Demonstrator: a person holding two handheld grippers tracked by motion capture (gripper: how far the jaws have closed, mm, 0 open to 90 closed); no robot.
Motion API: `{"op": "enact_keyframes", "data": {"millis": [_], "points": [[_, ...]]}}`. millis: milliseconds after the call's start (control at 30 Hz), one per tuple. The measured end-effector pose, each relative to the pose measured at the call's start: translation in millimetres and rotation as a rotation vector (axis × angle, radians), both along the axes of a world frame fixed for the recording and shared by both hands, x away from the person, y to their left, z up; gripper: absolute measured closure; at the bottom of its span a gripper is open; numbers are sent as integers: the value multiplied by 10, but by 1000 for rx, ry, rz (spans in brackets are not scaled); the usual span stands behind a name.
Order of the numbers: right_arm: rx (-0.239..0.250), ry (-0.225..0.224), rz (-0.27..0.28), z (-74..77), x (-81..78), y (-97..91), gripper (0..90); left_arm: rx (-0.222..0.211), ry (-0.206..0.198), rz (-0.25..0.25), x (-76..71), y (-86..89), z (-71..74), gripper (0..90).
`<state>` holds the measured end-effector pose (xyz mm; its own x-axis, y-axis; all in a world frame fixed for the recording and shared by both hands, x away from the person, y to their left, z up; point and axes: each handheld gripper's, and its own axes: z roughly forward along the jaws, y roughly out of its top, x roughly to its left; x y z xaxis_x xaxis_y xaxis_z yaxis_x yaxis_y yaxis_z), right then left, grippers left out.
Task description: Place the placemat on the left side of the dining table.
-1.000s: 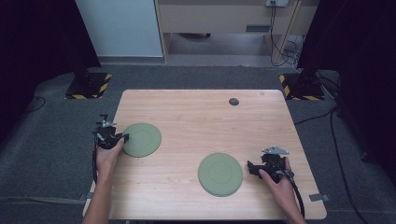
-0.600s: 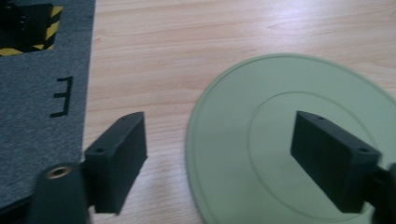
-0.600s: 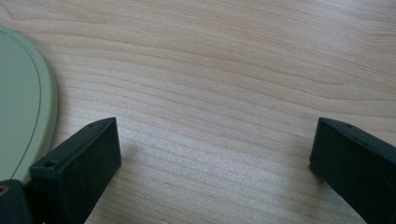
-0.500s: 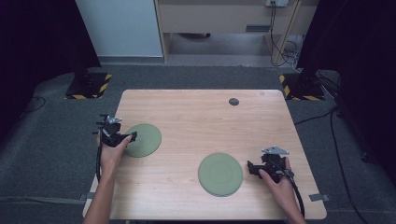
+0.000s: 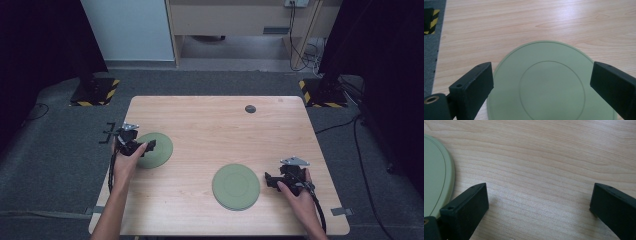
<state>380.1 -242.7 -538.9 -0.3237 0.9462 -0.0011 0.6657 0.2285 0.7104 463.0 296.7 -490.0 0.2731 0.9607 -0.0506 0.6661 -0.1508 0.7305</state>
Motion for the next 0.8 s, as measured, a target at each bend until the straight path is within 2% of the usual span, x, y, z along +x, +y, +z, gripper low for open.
{"op": "enact_keyframes", "data": {"millis": [267,333,433,467,600,800], "points": [[1,0,2,0,3,-1,22,-12,-42,-38,-47,-177,104,50],[1,0,2,0,2,-1,23,-19,-56,-70,-76,-281,139,49],[1,0,3,0,2,-2,23,-23,-56,-110,-107,-397,158,47],[1,0,3,0,2,-2,23,-23,-56,-110,-107,-397,158,47],[0,0,3,0,2,-2,23,-10,-66,-187,-184,-617,188,46],[1,0,3,0,0,-1,23,4,-73,-267,-295,-847,208,43]]}}
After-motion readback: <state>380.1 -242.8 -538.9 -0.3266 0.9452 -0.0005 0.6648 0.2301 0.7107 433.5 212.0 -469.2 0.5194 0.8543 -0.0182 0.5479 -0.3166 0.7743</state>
